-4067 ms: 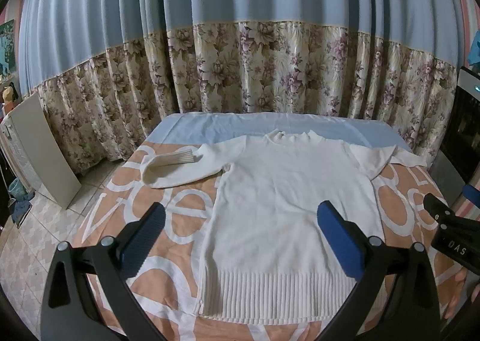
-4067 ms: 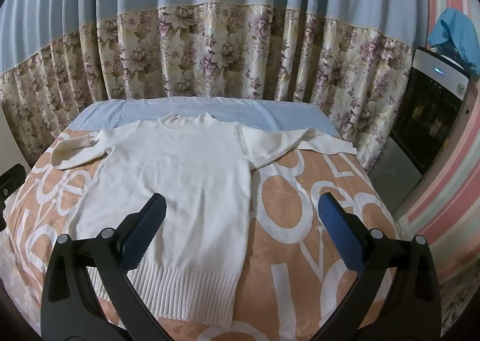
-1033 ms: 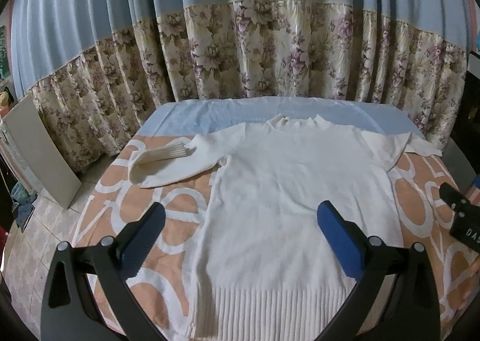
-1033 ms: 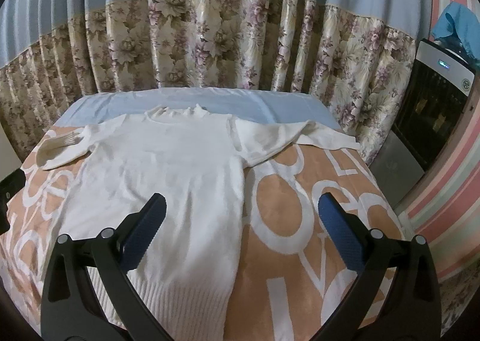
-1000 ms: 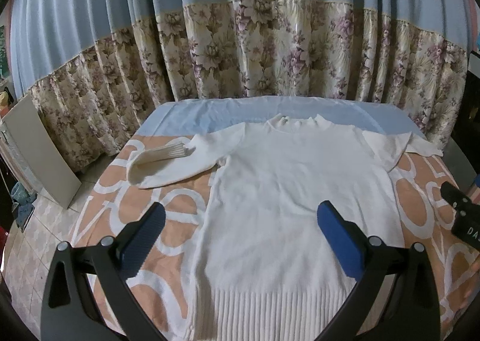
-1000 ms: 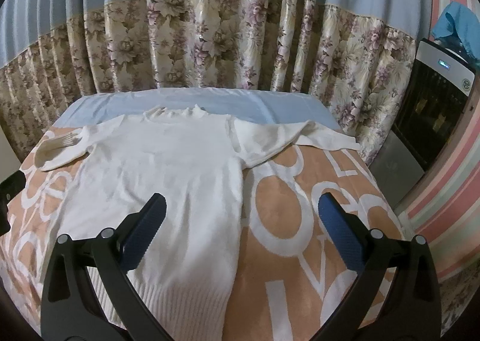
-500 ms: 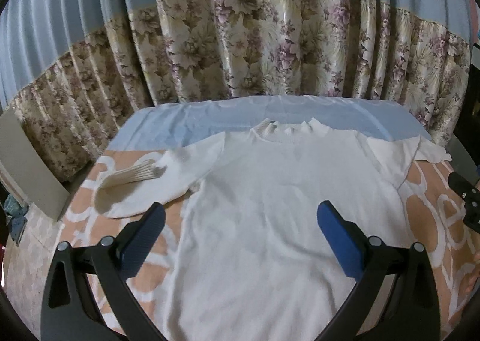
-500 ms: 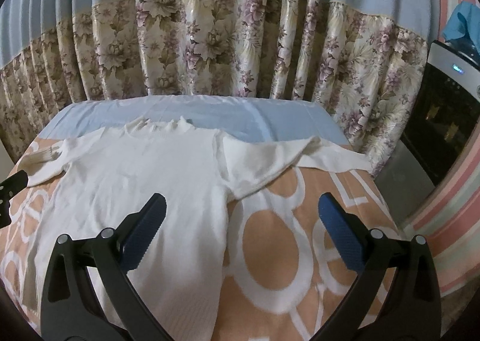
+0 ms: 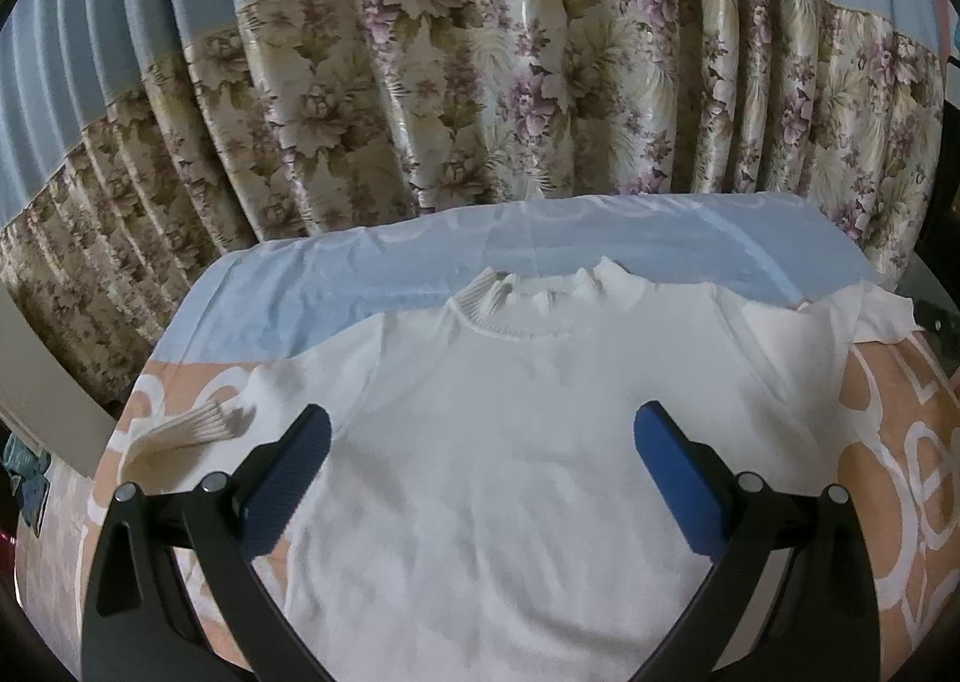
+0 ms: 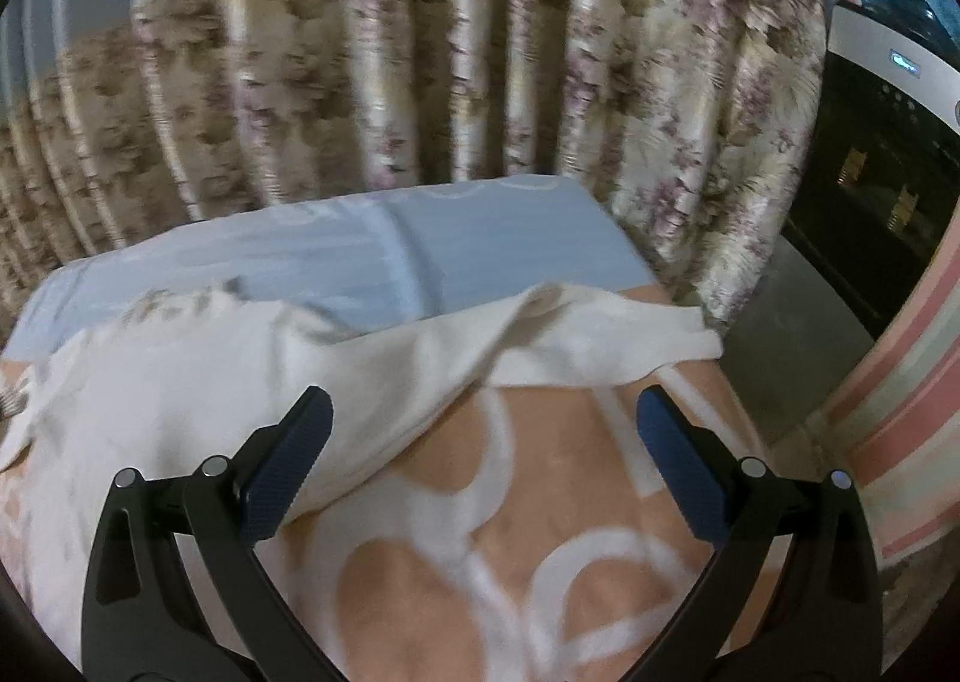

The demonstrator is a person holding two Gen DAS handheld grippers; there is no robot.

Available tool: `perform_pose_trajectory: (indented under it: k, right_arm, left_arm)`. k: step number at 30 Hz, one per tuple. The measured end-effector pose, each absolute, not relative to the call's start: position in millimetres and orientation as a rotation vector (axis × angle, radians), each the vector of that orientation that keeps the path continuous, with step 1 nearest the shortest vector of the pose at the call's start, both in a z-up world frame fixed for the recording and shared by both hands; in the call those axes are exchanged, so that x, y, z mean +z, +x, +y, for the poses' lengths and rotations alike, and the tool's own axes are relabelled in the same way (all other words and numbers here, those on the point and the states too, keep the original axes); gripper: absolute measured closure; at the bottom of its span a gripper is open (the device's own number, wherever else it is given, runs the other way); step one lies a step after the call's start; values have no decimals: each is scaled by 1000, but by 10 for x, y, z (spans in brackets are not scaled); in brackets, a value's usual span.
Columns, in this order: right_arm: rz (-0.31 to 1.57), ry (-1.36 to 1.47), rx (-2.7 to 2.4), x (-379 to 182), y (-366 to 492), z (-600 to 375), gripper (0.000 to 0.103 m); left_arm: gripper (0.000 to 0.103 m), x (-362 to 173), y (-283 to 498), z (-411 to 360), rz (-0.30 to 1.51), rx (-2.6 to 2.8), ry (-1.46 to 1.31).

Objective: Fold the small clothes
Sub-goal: 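Grasp the ribbed sleeve cuff with the right tool and lift it across the sweater body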

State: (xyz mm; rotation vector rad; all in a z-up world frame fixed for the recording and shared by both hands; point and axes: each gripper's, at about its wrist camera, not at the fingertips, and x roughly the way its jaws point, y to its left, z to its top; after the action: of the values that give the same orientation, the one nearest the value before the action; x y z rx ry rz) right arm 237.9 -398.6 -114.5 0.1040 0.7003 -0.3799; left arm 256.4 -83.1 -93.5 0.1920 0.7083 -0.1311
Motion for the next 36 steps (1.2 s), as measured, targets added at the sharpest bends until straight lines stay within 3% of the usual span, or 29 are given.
perform_pose_trajectory:
  k: [9, 13, 21, 25, 29, 30, 31, 36]
  right_arm:
    - [778, 247, -549, -1439, 2919, -4989, 3]
    - [802, 365, -581, -1528, 3117, -5290, 11]
    - [855, 587, -669, -1693, 3407, -5630, 16]
    - [926, 680, -719, -1853, 3532, -5735, 34]
    - [934, 672, -776, -1862, 3537, -5729, 40]
    - [939, 656, -786, -1857, 3541, -5714, 48]
    - [943, 630, -796, -1853, 3546, -5700, 63]
    - [924, 589, -779, -1867, 3482, -5712, 82]
  left_arm:
    - [2, -1133, 2842, -974, 731, -134, 226]
    - [2, -1190, 2899, -1026, 734, -140, 241]
    - [2, -1239, 3069, -1097, 740, -153, 248]
    - [2, -1268, 3079, -1123, 750, -166, 252]
    - [2, -1297, 3075, -1110, 750, -162, 268]
    - [2, -1303, 3085, -1092, 756, -163, 263]
    - [2, -1305, 3092, -1080, 759, -162, 258]
    - [2, -1291, 3099, -1021, 760, -156, 240]
